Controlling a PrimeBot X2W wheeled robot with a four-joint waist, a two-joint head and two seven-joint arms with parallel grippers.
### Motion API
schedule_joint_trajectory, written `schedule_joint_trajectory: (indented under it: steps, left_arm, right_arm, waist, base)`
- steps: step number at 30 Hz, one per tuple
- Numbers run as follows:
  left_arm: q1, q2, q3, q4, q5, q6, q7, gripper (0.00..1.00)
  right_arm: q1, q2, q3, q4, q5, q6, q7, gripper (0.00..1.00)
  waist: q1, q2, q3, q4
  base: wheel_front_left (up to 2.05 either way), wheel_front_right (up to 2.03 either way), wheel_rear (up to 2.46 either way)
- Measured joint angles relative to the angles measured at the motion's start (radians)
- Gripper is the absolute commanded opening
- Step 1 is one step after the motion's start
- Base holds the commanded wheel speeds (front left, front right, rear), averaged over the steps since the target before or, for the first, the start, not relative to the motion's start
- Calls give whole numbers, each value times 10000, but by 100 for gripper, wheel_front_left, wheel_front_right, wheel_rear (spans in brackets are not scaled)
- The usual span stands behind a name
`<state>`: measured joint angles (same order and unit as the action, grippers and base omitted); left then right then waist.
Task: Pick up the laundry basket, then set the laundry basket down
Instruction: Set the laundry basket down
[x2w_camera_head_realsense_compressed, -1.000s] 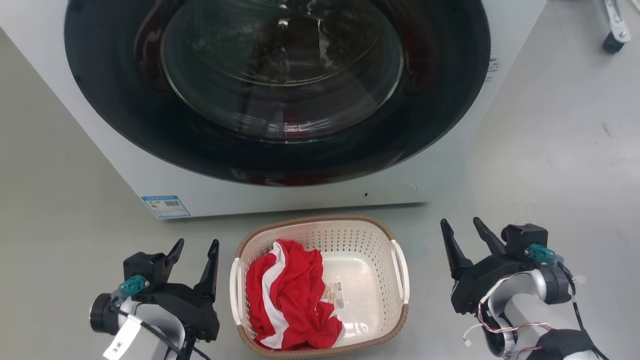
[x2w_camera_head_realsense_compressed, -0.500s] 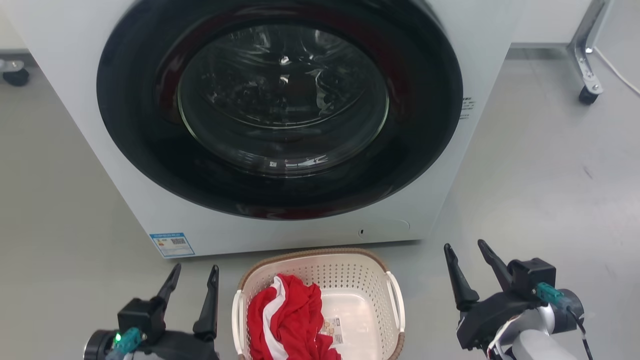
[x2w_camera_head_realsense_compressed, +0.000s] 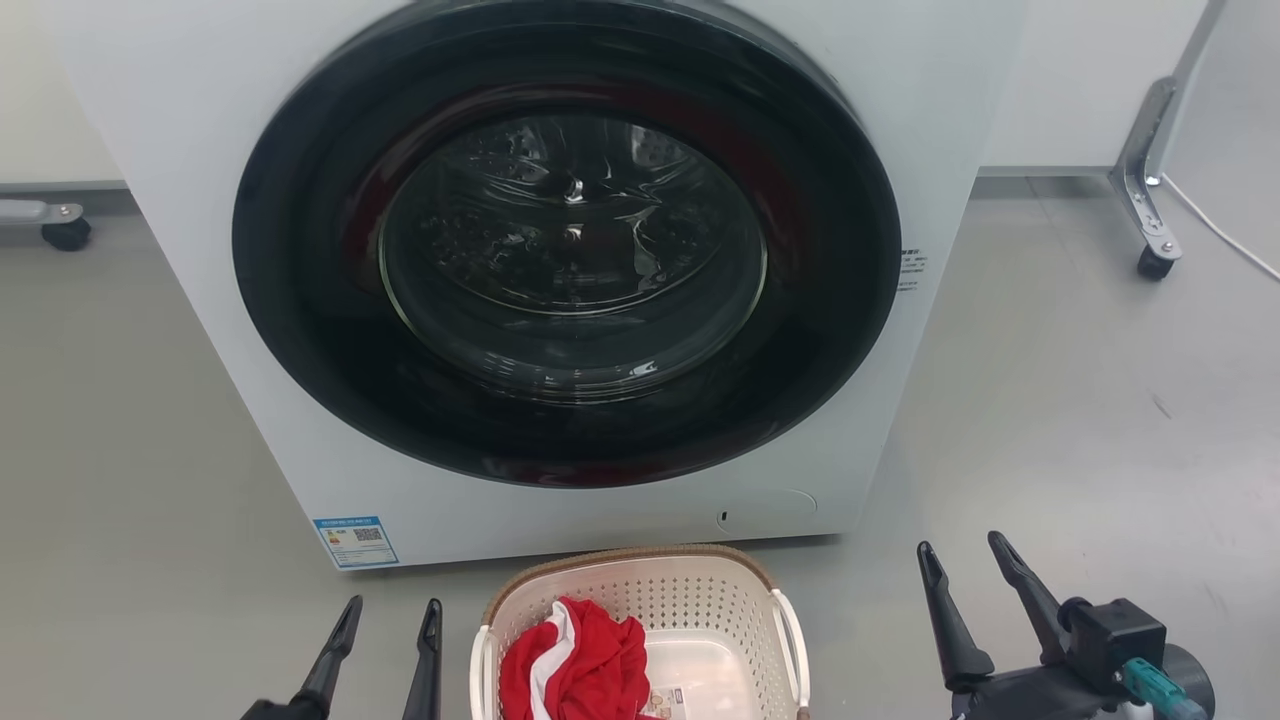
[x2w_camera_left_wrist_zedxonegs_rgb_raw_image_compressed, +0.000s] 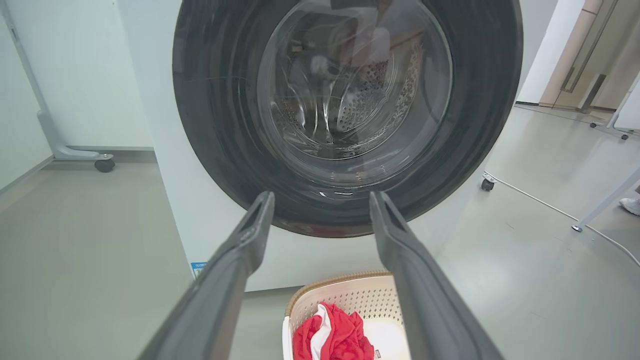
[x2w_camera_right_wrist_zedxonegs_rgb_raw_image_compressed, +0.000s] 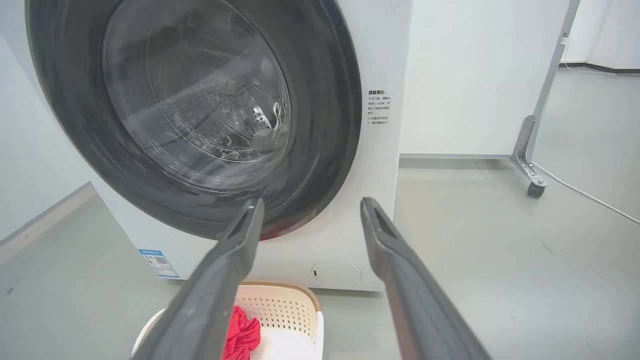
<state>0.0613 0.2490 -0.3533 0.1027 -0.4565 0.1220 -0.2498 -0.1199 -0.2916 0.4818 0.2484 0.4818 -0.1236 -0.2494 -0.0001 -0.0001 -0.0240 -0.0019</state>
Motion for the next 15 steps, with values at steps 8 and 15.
schedule_joint_trajectory:
  steps: [8,15]
  left_arm:
    - [746,-132,495,-683,364,21,0,100]
    - [1026,-259,823,-871,495,23,0,100]
  right_arm:
    - [872,46,-690,-941,-527,-10,0,100]
    - [1500,249,-1419,-1254,-1057,-10,0,100]
  waist:
    - [1,0,-31,16]
    - [1,2,-5,-27]
  base:
    - [0,0,0]
    - [0,0,0]
